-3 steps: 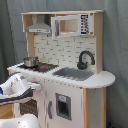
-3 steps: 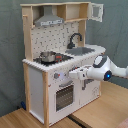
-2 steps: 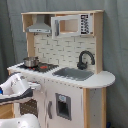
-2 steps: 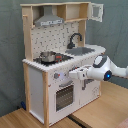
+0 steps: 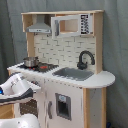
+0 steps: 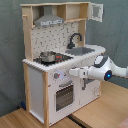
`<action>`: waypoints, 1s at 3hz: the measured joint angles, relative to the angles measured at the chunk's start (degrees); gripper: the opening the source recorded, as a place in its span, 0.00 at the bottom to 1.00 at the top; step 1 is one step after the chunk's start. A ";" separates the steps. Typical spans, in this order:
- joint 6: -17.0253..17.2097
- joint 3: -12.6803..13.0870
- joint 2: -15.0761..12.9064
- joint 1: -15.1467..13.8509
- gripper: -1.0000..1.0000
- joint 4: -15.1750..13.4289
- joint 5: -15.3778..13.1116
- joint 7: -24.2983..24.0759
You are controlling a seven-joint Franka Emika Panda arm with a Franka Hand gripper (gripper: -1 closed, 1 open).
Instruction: Play with the kitchen
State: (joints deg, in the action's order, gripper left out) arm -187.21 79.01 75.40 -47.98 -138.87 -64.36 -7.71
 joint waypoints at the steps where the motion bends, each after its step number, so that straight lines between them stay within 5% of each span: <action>1: -0.16 -0.05 -0.01 0.05 0.00 -0.04 0.01 -6.19; 3: -0.43 -0.15 -0.01 0.16 0.00 -0.10 0.01 -18.93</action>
State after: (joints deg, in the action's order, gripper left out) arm -187.64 78.86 75.39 -47.82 -138.98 -64.35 -26.64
